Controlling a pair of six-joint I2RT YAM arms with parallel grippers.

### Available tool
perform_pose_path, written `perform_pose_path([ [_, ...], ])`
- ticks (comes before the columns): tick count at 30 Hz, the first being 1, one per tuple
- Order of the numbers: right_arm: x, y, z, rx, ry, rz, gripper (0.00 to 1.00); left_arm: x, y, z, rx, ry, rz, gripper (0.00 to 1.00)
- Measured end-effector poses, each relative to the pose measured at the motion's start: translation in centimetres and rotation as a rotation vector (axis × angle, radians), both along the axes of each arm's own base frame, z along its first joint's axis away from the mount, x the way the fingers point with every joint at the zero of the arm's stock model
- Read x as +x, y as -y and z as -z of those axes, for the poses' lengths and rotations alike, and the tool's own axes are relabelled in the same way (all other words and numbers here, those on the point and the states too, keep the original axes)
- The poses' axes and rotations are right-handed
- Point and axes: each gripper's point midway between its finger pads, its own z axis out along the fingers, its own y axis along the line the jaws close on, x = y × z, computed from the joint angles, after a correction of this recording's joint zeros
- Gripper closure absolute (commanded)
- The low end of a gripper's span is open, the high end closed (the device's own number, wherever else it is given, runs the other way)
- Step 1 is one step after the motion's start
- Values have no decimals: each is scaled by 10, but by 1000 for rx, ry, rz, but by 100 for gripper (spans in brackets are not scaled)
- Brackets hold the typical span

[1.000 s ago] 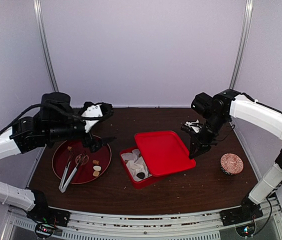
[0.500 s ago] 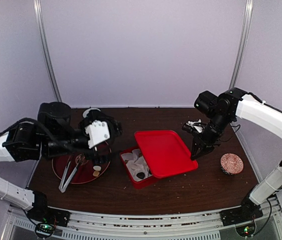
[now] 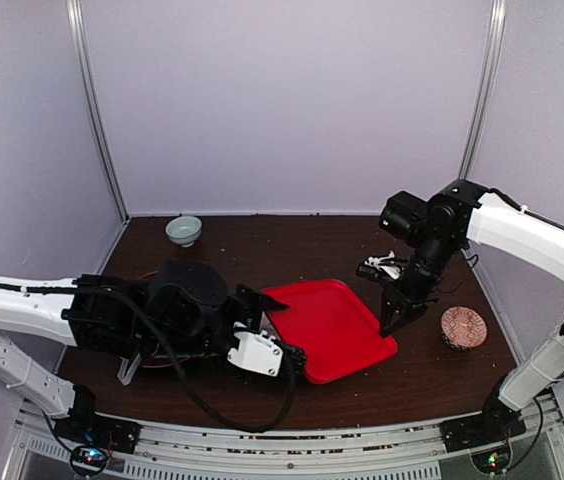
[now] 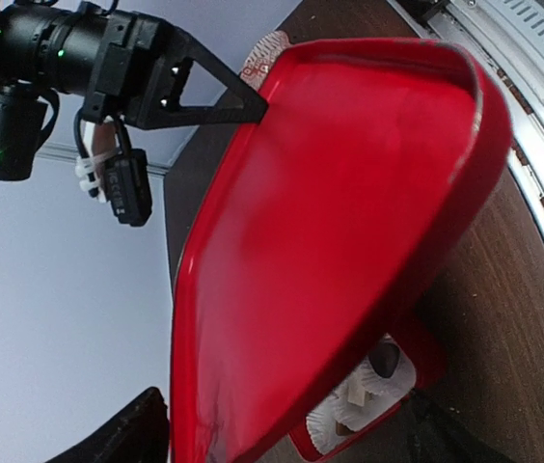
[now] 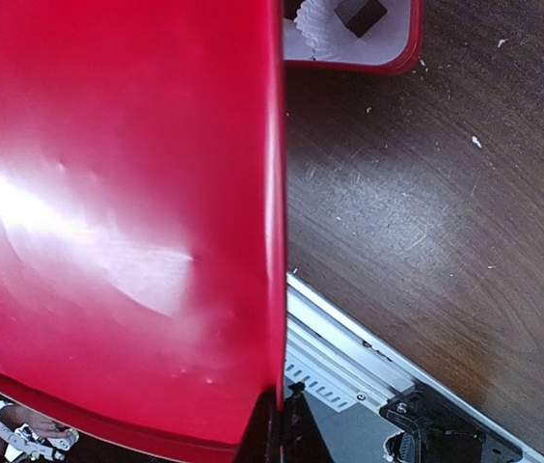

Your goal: Pack the chocolate

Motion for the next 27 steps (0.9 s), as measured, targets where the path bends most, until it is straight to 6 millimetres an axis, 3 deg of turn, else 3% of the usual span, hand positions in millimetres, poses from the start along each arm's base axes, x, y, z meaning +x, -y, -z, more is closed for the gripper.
perform_pose_path([
  [8,-7,-7,-1,4,-10,-7,99,2,29,18,77,19,40,70],
  [14,-7,-13,-3,28,-20,10,78,5,28,13,58,11,7,93],
  [16,-3,-15,-6,51,-22,29,63,5,24,12,49,-10,-13,99],
  [17,1,-17,-9,68,-22,46,50,6,21,10,43,-20,-27,100],
  [19,21,-18,-19,135,14,111,34,6,16,1,-1,-54,-63,100],
  [23,71,-6,-41,282,130,300,23,8,1,-24,-136,-148,-160,100],
  [27,113,9,-37,342,184,456,15,13,-18,-38,-270,-259,-271,100],
])
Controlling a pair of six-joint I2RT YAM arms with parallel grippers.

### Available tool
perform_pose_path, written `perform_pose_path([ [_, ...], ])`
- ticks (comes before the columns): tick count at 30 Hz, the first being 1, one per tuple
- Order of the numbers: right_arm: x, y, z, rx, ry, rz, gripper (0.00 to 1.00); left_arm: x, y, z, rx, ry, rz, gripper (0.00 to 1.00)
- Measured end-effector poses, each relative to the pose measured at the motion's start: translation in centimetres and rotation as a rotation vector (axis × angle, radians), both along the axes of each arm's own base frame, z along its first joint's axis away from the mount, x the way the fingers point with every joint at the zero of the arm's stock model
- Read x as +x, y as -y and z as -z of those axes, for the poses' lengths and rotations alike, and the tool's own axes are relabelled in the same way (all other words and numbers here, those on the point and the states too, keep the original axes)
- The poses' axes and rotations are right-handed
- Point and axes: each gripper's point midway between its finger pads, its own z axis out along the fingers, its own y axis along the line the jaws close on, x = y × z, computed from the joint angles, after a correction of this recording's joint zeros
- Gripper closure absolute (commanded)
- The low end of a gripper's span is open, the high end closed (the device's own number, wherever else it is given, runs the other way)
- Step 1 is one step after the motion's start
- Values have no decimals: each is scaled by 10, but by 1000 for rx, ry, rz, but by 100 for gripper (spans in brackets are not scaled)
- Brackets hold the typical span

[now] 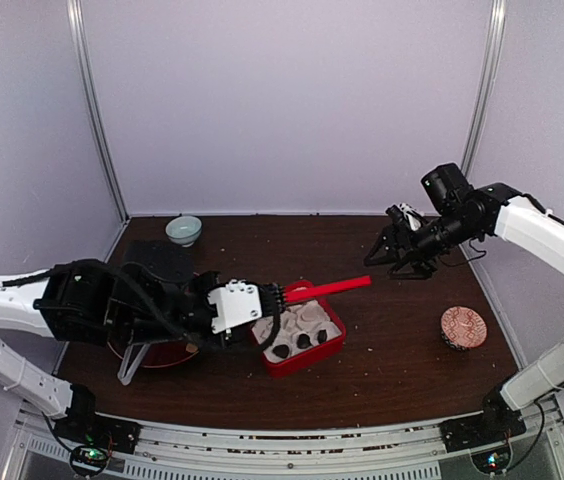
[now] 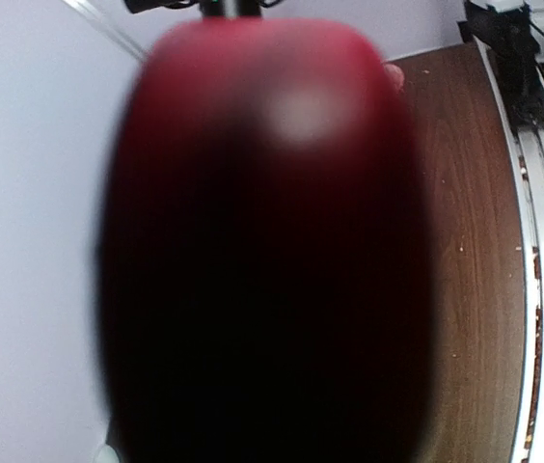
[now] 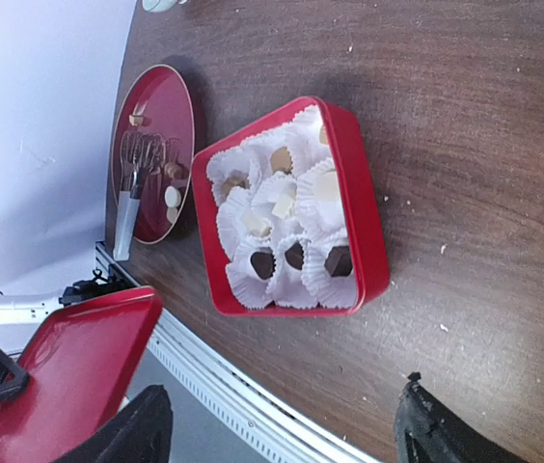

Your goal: Pack the chocolate

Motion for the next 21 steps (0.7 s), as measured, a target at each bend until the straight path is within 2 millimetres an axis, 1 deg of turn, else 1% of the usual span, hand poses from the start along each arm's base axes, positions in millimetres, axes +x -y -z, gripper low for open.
perform_pose_path([
  [2,17,-9,15,4,-13,10,11,7,-10,-2,-54,-53,-62,100],
  [3,23,-14,23,2,-19,7,11,13,-16,-3,-87,-88,-102,100],
  [5,35,-25,44,-3,-45,9,9,25,-28,-4,-146,-145,-174,100],
  [8,48,-39,73,-12,-74,8,6,45,-51,-9,-274,-235,-299,100],
  [11,57,-49,95,-17,-89,5,6,60,-72,-14,-398,-310,-400,100],
  [13,62,-55,105,-12,-91,4,6,68,-85,-18,-485,-357,-457,100],
  [15,67,-63,116,-3,-97,2,9,74,-95,-17,-562,-409,-499,100],
  [17,69,-71,128,1,-110,-4,12,79,-104,-11,-628,-466,-538,100],
  [19,67,-80,138,9,-126,-12,15,84,-111,-1,-672,-527,-575,100],
  [21,60,-88,146,23,-140,-22,17,87,-115,8,-696,-574,-601,100],
])
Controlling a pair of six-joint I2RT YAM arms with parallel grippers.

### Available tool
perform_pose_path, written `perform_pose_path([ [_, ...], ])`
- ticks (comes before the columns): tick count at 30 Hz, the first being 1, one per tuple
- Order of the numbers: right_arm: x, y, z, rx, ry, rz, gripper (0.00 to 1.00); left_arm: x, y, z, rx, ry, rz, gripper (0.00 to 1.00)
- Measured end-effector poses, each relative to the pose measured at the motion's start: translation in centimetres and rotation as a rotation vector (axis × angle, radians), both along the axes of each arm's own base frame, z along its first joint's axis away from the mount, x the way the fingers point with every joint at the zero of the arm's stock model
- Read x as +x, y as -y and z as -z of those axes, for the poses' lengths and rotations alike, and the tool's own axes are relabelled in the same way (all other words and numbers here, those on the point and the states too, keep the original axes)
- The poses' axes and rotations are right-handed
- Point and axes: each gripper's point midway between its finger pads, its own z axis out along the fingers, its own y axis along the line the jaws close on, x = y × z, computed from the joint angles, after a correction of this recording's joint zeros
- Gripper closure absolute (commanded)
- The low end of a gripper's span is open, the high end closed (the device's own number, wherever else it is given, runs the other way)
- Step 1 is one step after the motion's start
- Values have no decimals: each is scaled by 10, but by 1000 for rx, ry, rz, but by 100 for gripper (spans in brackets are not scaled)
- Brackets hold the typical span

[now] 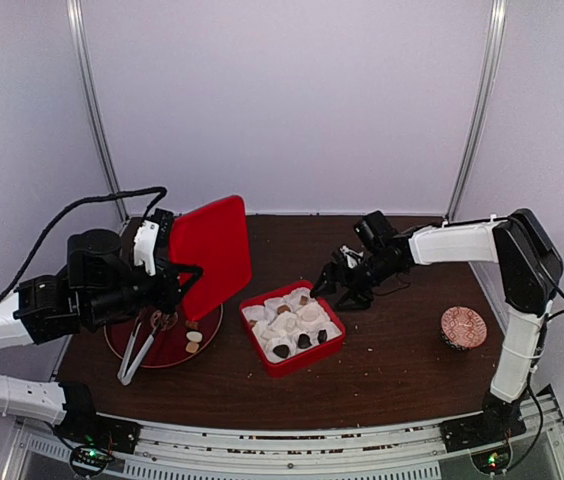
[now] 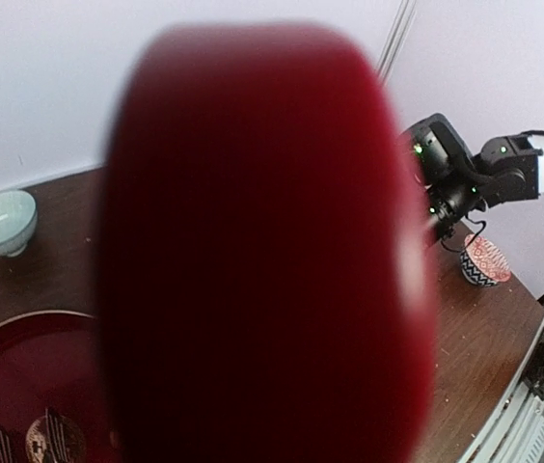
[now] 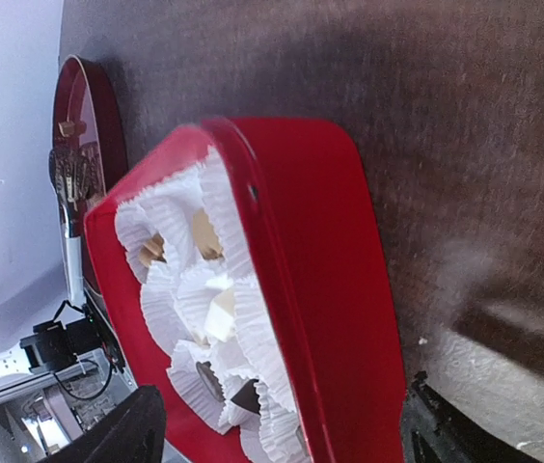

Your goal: Pack the chocolate

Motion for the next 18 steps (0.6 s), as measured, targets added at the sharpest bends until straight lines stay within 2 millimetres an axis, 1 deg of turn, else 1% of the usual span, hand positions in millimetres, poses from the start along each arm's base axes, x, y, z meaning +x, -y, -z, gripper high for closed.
perform_pose_path([
  [4,-24,-4,22,17,-59,1,21,5,-6,15,-62,-89,-26,100],
  [6,-39,-2,35,18,-103,8,25,9,-9,19,-106,-126,-42,100],
  [8,-47,-1,34,41,-109,14,28,13,-11,24,-148,-157,-49,100],
  [11,-65,-3,30,75,-123,22,31,14,-5,29,-196,-209,-22,100],
  [16,-104,-19,21,168,-172,-10,32,10,23,36,-253,-295,94,100],
  [18,-117,-25,11,207,-181,-42,30,10,32,40,-269,-325,132,100],
])
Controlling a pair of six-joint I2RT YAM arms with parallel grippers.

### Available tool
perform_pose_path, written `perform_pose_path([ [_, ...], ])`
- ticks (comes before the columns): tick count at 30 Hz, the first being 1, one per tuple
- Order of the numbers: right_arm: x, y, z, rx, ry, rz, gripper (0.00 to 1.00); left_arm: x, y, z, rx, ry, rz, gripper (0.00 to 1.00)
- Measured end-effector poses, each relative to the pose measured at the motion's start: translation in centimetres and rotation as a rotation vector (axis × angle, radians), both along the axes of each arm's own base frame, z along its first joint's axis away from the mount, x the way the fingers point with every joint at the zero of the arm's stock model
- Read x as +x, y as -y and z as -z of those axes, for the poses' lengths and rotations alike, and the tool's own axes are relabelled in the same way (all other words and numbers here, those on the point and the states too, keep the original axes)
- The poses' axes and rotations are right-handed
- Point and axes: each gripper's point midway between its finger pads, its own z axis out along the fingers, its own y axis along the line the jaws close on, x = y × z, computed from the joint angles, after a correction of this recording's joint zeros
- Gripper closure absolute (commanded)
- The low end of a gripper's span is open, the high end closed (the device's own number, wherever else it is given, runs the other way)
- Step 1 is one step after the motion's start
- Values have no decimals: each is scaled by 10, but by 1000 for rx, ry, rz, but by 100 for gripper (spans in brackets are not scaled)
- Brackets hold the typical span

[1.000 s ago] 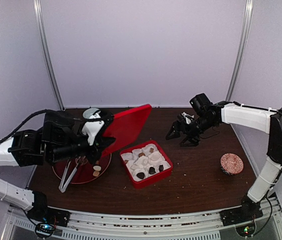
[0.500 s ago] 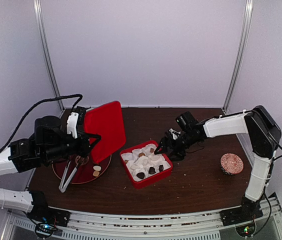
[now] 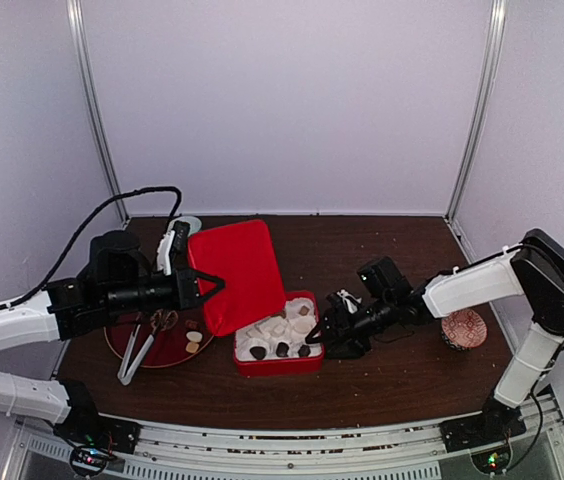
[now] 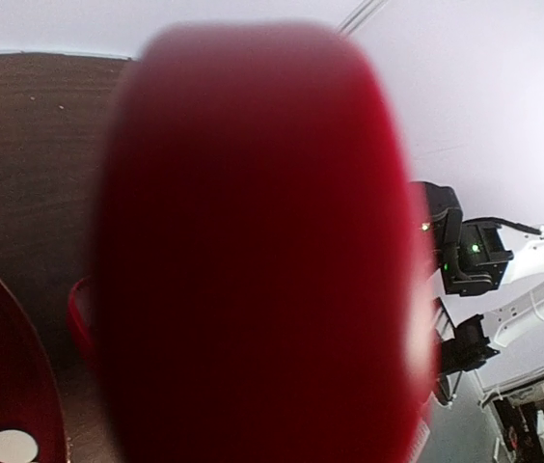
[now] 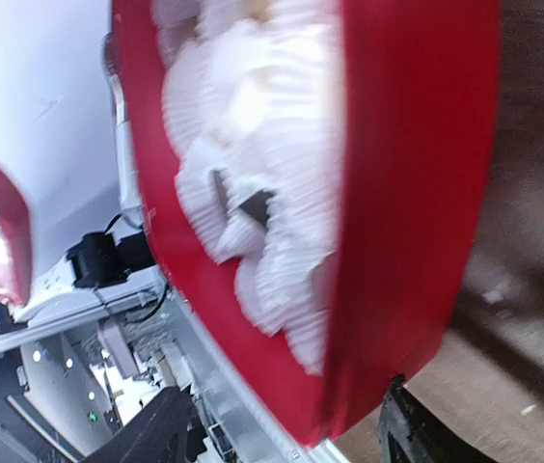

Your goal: Pack the chocolate

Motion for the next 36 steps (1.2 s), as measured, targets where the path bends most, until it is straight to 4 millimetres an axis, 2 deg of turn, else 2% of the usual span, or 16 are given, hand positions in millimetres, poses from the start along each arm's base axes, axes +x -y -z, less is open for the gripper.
perform_pose_path([
  [3,-4,-2,-20,45,38,-35,21,0,10,2,-36,-32,54,100],
  [6,3,9,-45,65,114,-36,15,-1,21,3,-74,-55,113,100],
  [11,24,22,-99,161,271,8,17,-10,39,2,-128,-83,227,100],
  [17,35,8,-142,266,366,-34,24,-20,57,-4,-189,-106,352,100],
  [21,34,2,-162,349,390,-62,40,-24,65,-15,-227,-98,410,100],
  [25,33,-2,-184,445,398,-65,63,-24,67,-22,-249,-86,429,99],
  [29,34,-5,-192,513,374,-47,77,-22,65,-29,-272,-74,428,93],
  [32,36,-9,-193,551,364,-48,84,-18,59,-24,-275,-106,395,86],
  [36,36,-18,-188,571,346,-59,92,-14,49,-13,-261,-156,335,67],
])
